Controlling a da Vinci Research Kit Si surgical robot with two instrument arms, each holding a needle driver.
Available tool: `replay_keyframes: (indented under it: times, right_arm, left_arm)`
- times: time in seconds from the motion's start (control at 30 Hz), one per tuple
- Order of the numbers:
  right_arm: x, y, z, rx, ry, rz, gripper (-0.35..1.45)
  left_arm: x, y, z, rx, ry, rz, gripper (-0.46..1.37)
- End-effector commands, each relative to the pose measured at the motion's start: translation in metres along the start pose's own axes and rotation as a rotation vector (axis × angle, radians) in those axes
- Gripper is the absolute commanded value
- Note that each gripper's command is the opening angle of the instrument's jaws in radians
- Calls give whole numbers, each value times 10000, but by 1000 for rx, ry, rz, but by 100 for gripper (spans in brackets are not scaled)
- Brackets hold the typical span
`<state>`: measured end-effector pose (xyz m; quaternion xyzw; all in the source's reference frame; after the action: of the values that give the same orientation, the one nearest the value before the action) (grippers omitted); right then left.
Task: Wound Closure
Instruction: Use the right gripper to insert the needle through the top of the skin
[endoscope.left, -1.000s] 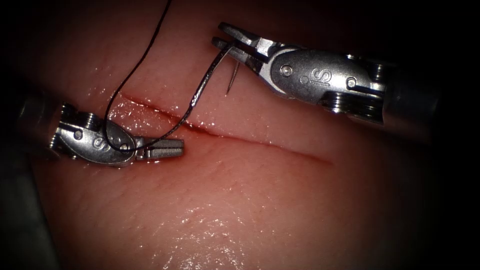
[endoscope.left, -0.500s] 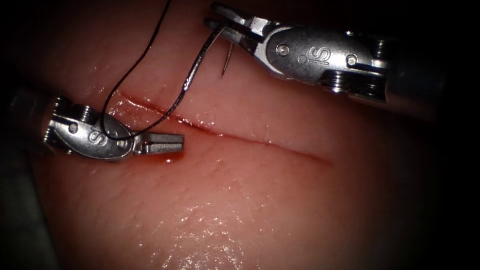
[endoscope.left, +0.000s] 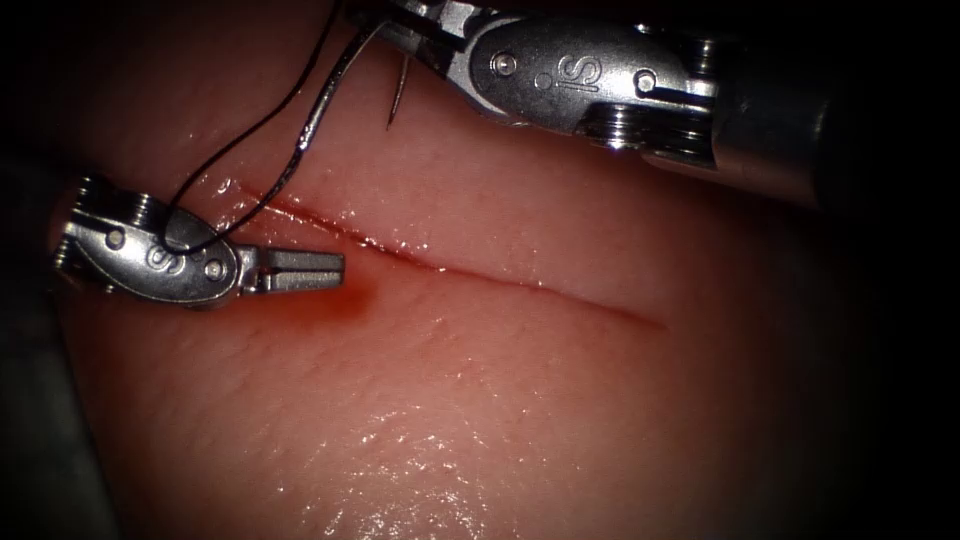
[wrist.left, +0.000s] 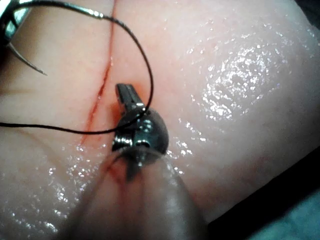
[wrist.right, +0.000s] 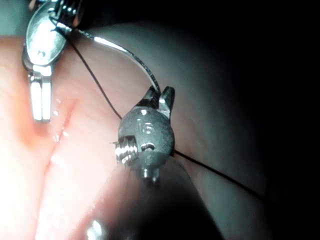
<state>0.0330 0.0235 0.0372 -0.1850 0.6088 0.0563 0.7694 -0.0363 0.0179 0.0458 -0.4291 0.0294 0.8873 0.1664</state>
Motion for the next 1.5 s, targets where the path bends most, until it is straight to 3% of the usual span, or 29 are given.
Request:
replay_keyframes:
  times: [0.03,0.5,1.23,1.5]
  right_arm:
    - [0,-1,2,0,3,-2,-35]
    - [-6,-17,23,14,5,-13,-35]
    - [-14,-25,36,29,6,-23,-35]
    - [-14,-28,41,35,8,-25,-35]
  left_arm:
    - [-1,0,-1,0,0,-1,-35]
    - [-18,3,-6,10,-22,6,-35]
    - [-42,8,-3,-21,-109,37,-35]
    - [-49,1,-7,18,-129,40,-35]
